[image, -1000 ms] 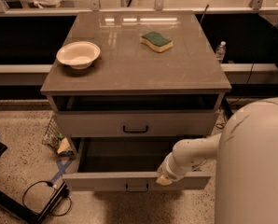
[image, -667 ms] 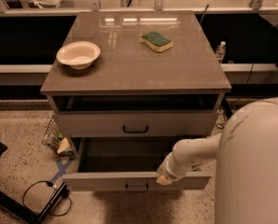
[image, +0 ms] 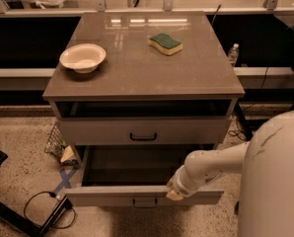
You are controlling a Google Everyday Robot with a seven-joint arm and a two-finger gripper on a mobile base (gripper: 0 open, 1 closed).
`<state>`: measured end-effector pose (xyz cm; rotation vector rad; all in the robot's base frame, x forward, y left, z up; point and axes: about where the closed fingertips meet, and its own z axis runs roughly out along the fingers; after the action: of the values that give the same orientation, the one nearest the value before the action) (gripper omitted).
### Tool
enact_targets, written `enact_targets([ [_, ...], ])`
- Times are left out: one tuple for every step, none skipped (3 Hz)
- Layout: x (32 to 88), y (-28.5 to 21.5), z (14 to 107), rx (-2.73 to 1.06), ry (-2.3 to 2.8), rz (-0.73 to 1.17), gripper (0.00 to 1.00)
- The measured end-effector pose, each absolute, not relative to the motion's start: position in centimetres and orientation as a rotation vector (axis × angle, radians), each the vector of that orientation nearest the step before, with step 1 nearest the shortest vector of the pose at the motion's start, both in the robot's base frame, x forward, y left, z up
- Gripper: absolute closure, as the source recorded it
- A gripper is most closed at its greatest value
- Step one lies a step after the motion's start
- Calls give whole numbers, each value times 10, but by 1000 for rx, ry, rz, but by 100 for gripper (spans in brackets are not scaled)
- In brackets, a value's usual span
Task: Open middle drawer
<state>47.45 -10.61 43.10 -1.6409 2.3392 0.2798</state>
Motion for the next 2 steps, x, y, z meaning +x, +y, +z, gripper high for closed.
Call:
enact_targets([
  [475,-106,431,-1641,2339,280,100],
  [447,-101,425,-1672,2334,400,100],
])
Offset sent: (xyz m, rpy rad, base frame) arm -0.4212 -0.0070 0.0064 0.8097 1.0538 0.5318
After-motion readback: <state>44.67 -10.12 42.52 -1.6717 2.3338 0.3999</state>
